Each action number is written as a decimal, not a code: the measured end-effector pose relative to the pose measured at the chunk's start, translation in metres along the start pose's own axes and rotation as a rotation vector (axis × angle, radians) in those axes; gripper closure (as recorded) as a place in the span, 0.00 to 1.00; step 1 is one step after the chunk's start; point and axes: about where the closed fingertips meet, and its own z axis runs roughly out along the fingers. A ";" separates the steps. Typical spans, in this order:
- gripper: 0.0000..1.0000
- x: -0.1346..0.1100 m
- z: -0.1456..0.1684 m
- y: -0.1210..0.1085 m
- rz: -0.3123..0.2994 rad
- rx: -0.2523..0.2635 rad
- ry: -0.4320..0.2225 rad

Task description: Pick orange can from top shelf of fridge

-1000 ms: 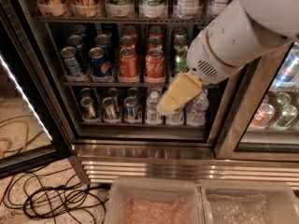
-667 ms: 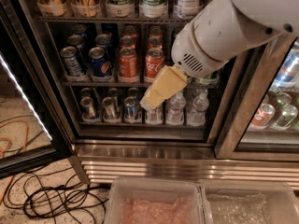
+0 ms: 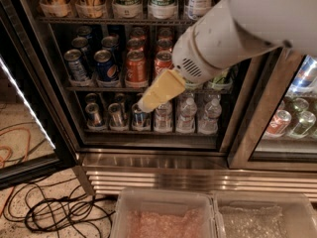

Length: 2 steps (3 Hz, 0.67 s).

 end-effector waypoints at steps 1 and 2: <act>0.00 -0.034 0.043 0.002 0.060 0.026 -0.101; 0.00 -0.068 0.069 0.004 0.093 -0.004 -0.217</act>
Offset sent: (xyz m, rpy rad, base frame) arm 0.0760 0.1290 -0.0063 0.3107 -0.1531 0.1554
